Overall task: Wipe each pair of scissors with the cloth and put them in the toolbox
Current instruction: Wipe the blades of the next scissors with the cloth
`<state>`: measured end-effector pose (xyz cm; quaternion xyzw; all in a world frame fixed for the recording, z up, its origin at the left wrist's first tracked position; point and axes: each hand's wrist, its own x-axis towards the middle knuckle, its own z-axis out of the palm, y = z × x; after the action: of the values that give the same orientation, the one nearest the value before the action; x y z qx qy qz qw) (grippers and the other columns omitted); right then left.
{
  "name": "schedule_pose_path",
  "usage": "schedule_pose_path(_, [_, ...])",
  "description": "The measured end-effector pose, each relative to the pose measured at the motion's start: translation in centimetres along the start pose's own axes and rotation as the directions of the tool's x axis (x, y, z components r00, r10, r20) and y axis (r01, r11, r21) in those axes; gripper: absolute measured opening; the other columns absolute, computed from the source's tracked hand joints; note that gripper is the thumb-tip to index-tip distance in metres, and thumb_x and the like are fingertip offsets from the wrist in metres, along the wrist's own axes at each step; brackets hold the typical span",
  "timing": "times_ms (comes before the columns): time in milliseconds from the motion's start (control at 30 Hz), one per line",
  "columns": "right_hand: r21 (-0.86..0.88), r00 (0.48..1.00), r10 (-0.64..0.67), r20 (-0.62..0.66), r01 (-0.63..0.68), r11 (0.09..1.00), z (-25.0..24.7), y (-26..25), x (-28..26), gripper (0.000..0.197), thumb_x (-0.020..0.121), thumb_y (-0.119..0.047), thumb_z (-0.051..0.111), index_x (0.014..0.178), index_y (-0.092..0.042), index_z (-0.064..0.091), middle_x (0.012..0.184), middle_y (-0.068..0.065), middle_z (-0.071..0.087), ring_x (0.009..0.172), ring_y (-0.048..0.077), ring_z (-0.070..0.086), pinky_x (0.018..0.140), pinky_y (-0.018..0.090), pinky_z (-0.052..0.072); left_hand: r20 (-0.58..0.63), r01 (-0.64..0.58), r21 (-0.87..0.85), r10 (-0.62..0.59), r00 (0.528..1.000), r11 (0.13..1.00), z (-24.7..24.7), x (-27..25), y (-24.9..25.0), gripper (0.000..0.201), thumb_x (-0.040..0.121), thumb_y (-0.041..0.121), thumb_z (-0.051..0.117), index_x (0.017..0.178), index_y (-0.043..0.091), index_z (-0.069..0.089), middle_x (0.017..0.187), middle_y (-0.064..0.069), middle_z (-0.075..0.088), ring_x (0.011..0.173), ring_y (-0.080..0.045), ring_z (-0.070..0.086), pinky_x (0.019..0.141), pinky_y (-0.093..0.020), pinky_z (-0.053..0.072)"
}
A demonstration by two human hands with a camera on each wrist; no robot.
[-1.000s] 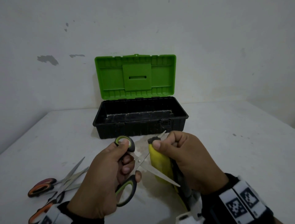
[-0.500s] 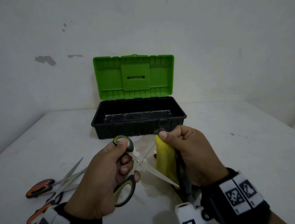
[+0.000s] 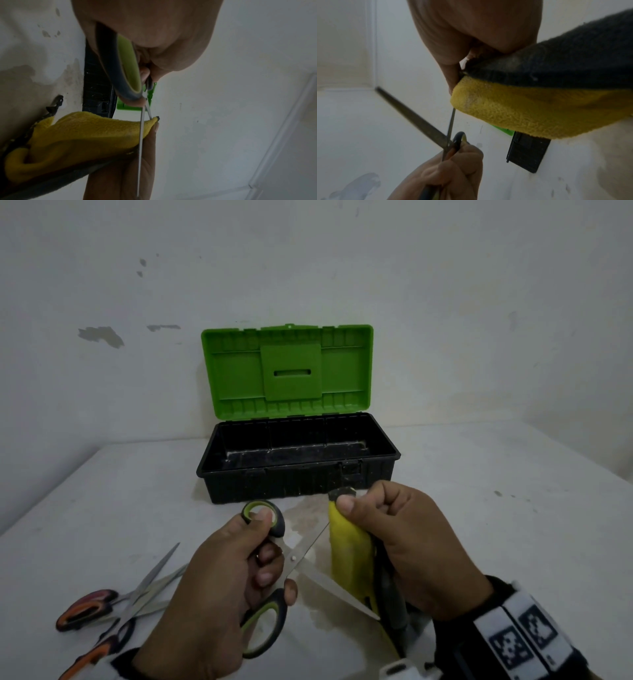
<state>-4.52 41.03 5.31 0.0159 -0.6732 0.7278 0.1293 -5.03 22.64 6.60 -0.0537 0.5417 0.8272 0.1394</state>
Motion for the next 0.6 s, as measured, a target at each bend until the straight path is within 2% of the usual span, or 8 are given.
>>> schedule_pose_path(67, [-0.005, 0.999, 0.025, -0.02, -0.025, 1.0, -0.2, 0.0, 0.4, 0.028, 0.067, -0.033, 0.083, 0.063, -0.014, 0.062, 0.065, 0.016, 0.063, 0.061, 0.03, 0.063, 0.062, 0.035, 0.055, 0.001, -0.01, 0.004, 0.01, 1.0, 1.0, 0.0, 0.0, -0.1, 0.024, 0.099, 0.026, 0.05, 0.086, 0.007, 0.058, 0.06, -0.004, 0.034, 0.044, -0.013, 0.029, 0.042, -0.031, 0.043])
schedule_pose_path(133, [0.026, 0.996, 0.057, -0.072, -0.055, 0.998, -0.7, -0.1, 1.0, 0.032, 0.061, -0.039, 0.083, 0.06, -0.016, 0.06, 0.059, 0.01, 0.06, 0.055, 0.021, 0.058, 0.055, 0.032, 0.051, -0.002, -0.033, 0.011, 0.033, 0.999, 0.999, 0.1, 0.1, -0.3, 0.025, 0.099, 0.026, 0.049, 0.084, 0.008, 0.058, 0.06, -0.003, 0.034, 0.044, -0.013, 0.029, 0.043, -0.031, 0.045])
schedule_pose_path(233, [0.006, 0.986, 0.065, -0.153, -0.065, 0.998, -1.7, -0.8, 1.8, 0.031, 0.065, -0.041, 0.077, 0.062, -0.015, 0.059, 0.054, 0.001, 0.059, 0.05, 0.013, 0.055, 0.047, 0.025, 0.047, -0.035, -0.075, 0.053, 0.077, 0.996, 0.996, 0.3, 0.4, -0.7, 0.028, 0.1, 0.028, 0.049, 0.082, 0.009, 0.058, 0.061, -0.002, 0.036, 0.046, -0.014, 0.032, 0.046, -0.032, 0.047])
schedule_pose_path(367, [-0.207, 0.981, -0.001, -0.192, -0.039, 0.978, -2.9, -1.4, 1.6, 0.035, 0.073, -0.048, 0.072, 0.071, -0.014, 0.065, 0.065, 0.008, 0.063, 0.061, 0.015, 0.058, 0.058, 0.031, 0.048, -0.129, -0.164, 0.122, 0.18, 0.975, 0.979, 0.0, 1.0, -0.8, 0.028, 0.101, 0.029, 0.048, 0.084, 0.011, 0.061, 0.055, -0.001, 0.044, 0.047, -0.015, 0.043, 0.05, -0.033, 0.052])
schedule_pose_path(433, [-0.321, 0.97, -0.084, -0.227, 0.006, 0.947, -3.0, -1.4, 1.2, 0.027, 0.081, -0.041, 0.074, 0.078, -0.015, 0.068, 0.067, 0.004, 0.068, 0.061, 0.009, 0.06, 0.062, 0.028, 0.047, -0.155, -0.22, 0.19, 0.25, 0.956, 0.957, -0.1, 1.4, -0.9, 0.026, 0.102, 0.029, 0.044, 0.09, 0.013, 0.061, 0.054, -0.004, 0.045, 0.053, -0.023, 0.049, 0.047, -0.031, 0.052])
schedule_pose_path(467, [-0.373, 0.956, -0.136, -0.26, 0.03, 0.927, -2.8, -1.4, 0.9, 0.022, 0.082, -0.037, 0.075, 0.081, -0.016, 0.067, 0.066, 0.0, 0.07, 0.059, 0.003, 0.059, 0.062, 0.022, 0.045, -0.156, -0.261, 0.236, 0.301, 0.941, 0.936, -0.1, 1.6, -1.0, 0.024, 0.102, 0.03, 0.043, 0.092, 0.015, 0.06, 0.056, -0.007, 0.046, 0.057, -0.028, 0.051, 0.046, -0.029, 0.051])
schedule_pose_path(533, [-0.454, 0.93, -0.22, -0.293, 0.067, 0.888, -2.2, -1.4, 0.2, 0.017, 0.083, -0.03, 0.076, 0.082, -0.018, 0.064, 0.062, -0.003, 0.068, 0.054, -0.003, 0.056, 0.054, 0.012, 0.039, -0.115, -0.386, 0.337, 0.444, 0.889, 0.859, 0.0, 2.0, -1.2, 0.022, 0.101, 0.031, 0.044, 0.091, 0.017, 0.057, 0.061, -0.009, 0.047, 0.057, -0.027, 0.053, 0.048, -0.026, 0.051])
schedule_pose_path(600, [-0.501, 0.933, -0.231, -0.275, 0.066, 0.863, -1.3, -1.0, -0.3, 0.014, 0.084, -0.025, 0.076, 0.08, -0.021, 0.063, 0.061, -0.004, 0.067, 0.054, -0.003, 0.056, 0.05, 0.008, 0.038, -0.02, -0.527, 0.466, 0.604, 0.797, 0.711, 0.1, 2.1, -1.4, 0.018, 0.098, 0.032, 0.045, 0.09, 0.019, 0.055, 0.067, -0.008, 0.051, 0.053, -0.019, 0.056, 0.049, -0.023, 0.053])
